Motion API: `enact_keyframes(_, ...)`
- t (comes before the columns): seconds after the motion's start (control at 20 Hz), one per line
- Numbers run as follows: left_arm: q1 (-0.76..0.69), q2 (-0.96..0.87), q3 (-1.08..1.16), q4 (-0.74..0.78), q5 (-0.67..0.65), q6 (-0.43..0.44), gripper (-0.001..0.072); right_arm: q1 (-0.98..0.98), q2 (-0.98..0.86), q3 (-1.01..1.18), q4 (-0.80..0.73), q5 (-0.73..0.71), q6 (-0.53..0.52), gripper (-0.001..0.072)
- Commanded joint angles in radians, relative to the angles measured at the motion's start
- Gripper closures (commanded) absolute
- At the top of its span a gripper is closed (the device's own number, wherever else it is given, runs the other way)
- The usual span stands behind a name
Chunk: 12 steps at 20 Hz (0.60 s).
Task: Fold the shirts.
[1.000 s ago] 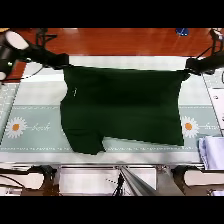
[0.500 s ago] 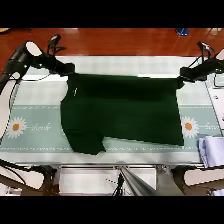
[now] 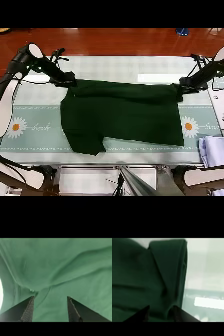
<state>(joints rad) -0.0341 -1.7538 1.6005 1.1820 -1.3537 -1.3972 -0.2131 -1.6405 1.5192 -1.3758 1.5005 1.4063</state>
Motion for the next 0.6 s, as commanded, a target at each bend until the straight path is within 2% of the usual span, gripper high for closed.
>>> enact_keyframes(0.0,0.032,0.029,0.002,0.001,-0.142,-0.010,0.0230,-0.004,0.024,0.001,-0.023,0.194,-0.034,0.0316)
enact_keyframes(0.1,0.061,0.081,0.001,0.001,-0.217,0.005,0.0229,-0.005,0.087,0.000,-0.080,0.271,-0.039,0.0316)
enact_keyframes(0.2,0.098,0.156,-0.002,0.001,-0.259,0.053,0.0229,-0.019,0.183,0.000,-0.158,0.273,-0.034,0.0317)
enact_keyframes(0.3,0.156,0.246,-0.046,0.000,-0.259,0.054,0.0229,-0.077,0.274,-0.001,-0.161,0.281,-0.034,0.0317)
enact_keyframes(0.4,0.230,0.346,-0.177,-0.003,-0.232,0.060,0.0229,-0.173,0.352,-0.037,-0.136,0.274,-0.034,0.0316)
enact_keyframes(0.55,0.370,0.498,-0.494,-0.049,-0.182,0.075,0.0229,-0.313,0.464,-0.210,-0.037,0.177,-0.037,0.0313)
